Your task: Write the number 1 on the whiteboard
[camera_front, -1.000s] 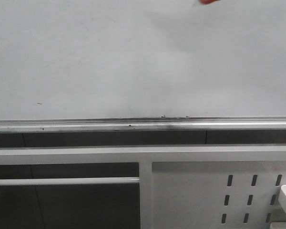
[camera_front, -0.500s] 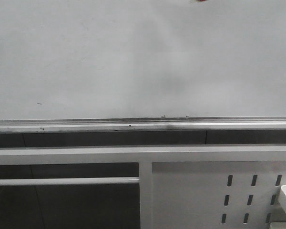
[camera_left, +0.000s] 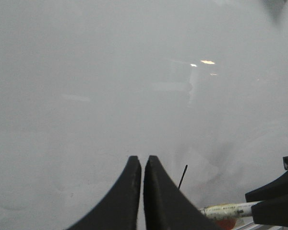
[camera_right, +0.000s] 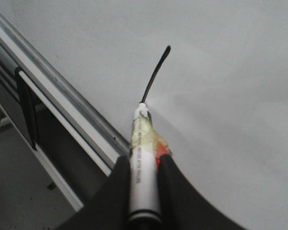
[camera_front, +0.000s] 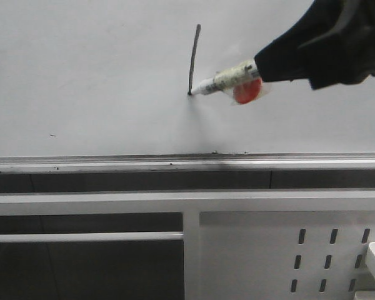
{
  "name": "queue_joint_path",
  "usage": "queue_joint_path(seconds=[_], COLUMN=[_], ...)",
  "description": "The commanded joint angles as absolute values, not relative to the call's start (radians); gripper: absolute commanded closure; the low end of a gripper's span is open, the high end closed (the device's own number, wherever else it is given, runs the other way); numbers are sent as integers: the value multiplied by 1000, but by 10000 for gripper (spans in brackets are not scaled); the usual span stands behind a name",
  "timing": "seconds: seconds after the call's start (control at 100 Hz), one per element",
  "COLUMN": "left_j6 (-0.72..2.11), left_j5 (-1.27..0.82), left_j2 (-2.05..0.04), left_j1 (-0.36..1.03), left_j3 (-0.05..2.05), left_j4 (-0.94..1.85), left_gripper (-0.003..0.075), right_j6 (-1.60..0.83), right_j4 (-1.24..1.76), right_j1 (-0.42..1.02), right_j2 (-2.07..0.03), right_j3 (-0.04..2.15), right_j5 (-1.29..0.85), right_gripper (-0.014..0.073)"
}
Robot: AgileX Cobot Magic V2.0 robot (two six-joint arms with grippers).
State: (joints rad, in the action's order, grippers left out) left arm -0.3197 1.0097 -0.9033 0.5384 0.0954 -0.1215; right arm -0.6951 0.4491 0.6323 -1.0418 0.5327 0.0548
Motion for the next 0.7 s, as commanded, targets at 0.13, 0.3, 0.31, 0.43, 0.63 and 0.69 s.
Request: queue_joint_path(seconds=[0.13,0.3,0.31,0.43,0.63,0.69], left_j6=[-324,-324,-324,-324,-324,-324], left_j5=[1090,1090,1090,1090,964,927], left_j2=[-905,-905,-905,-905,-905,-905], left_j1=[537,537,537,537,537,537], left_j3=[121,121,121,137,180,198], left_j4=[-105,-179,-192,-519,-777,-885], left_gripper=[740,740,740,740,738,737], right_j6=[-706,-706,-706,-706,-706,-706], right_j4=[444,444,444,442,442,442], right_j1=[622,667,673,769,803,803], right_j2=[-1066,-1039,-1036,-1010,-1004,-1004], right_j3=[563,582,584,607,652,677], right_j5=[128,51,30,-141,-398,-459], right_gripper=[663,663,663,663,663,663])
